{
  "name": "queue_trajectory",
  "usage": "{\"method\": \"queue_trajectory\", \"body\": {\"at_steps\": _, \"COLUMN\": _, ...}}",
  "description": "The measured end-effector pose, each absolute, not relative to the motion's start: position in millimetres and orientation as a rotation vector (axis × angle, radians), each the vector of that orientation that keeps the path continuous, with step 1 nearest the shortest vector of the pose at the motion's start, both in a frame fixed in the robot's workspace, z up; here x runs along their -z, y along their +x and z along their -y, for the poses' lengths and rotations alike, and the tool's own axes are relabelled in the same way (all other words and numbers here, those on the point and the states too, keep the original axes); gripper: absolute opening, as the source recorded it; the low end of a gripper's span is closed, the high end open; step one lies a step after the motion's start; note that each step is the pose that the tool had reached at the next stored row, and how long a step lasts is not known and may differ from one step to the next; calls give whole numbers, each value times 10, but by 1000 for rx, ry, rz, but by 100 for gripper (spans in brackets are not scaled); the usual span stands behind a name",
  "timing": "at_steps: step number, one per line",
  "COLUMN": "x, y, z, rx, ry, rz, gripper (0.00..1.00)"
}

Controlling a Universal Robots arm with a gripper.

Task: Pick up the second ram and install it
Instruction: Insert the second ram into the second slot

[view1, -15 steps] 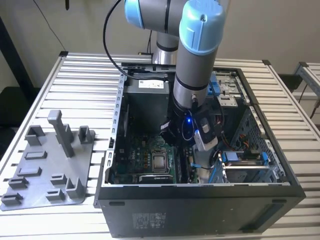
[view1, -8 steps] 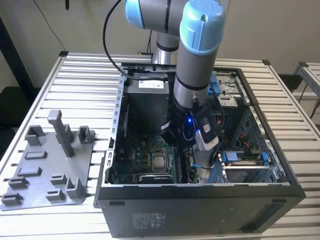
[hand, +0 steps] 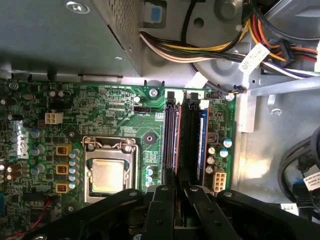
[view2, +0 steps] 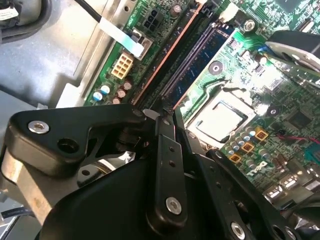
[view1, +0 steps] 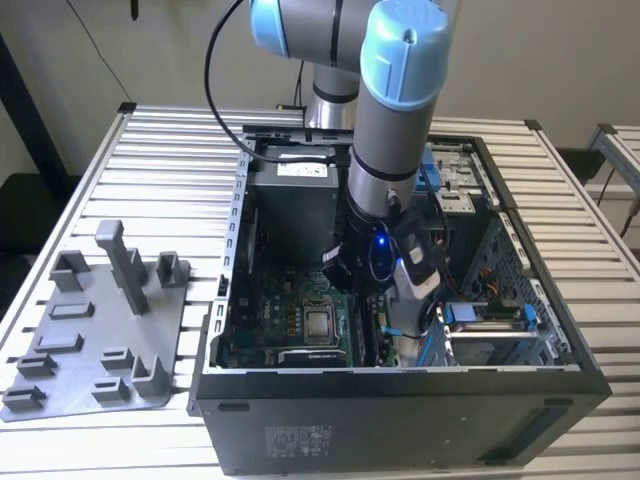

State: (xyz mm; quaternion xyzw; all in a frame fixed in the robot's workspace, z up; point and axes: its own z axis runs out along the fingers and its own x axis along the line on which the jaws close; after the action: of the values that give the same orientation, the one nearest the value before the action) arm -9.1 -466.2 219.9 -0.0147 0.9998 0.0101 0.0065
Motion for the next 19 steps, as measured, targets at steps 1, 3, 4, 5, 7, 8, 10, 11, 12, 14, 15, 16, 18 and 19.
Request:
{"method": "queue_trajectory", "body": {"at_steps": 1, "x": -2196, "y": -91, "z": 4663, "rx": -32, "ry": -52, "rz": -3128, "gripper": 14}}
{"method": "queue_trajectory", "body": {"at_steps": 3, "x": -2188, "y": -91, "z": 4662, "rx": -32, "ry": -61, "rz": -3128, "gripper": 14}}
{"method": "queue_trajectory", "body": {"at_steps": 4, "x": -2181, "y": -91, "z": 4662, "rx": -32, "ry": -63, "rz": -3128, "gripper": 14}}
{"method": "queue_trajectory", "body": {"at_steps": 5, "x": -2173, "y": -91, "z": 4663, "rx": -32, "ry": -64, "rz": -3128, "gripper": 14}}
{"method": "queue_trajectory", "body": {"at_steps": 7, "x": -2156, "y": -91, "z": 4663, "rx": -34, "ry": -65, "rz": -3128, "gripper": 14}}
{"method": "queue_trajectory", "body": {"at_steps": 8, "x": -2152, "y": -91, "z": 4663, "rx": -33, "ry": -66, "rz": -3128, "gripper": 14}}
{"method": "queue_trajectory", "body": {"at_steps": 10, "x": -2151, "y": -91, "z": 4664, "rx": -33, "ry": -66, "rz": -3128, "gripper": 14}}
{"method": "queue_trajectory", "body": {"at_steps": 11, "x": -2149, "y": -91, "z": 4664, "rx": -33, "ry": -66, "rz": -3128, "gripper": 14}}
{"method": "queue_trajectory", "body": {"at_steps": 12, "x": -2147, "y": -91, "z": 4664, "rx": -33, "ry": -66, "rz": -3128, "gripper": 14}}
{"method": "queue_trajectory", "body": {"at_steps": 14, "x": -2145, "y": -91, "z": 4664, "rx": -33, "ry": -66, "rz": -3128, "gripper": 14}}
{"method": "queue_trajectory", "body": {"at_steps": 15, "x": -2144, "y": -91, "z": 4664, "rx": -33, "ry": -66, "rz": -3128, "gripper": 15}}
{"method": "queue_trajectory", "body": {"at_steps": 16, "x": -2143, "y": -91, "z": 4664, "rx": -33, "ry": -66, "rz": -3128, "gripper": 15}}
{"method": "queue_trajectory", "body": {"at_steps": 18, "x": -2141, "y": -91, "z": 4664, "rx": -33, "ry": -66, "rz": -3128, "gripper": 21}}
{"method": "queue_trajectory", "body": {"at_steps": 19, "x": -2140, "y": -91, "z": 4663, "rx": -33, "ry": -66, "rz": -3128, "gripper": 29}}
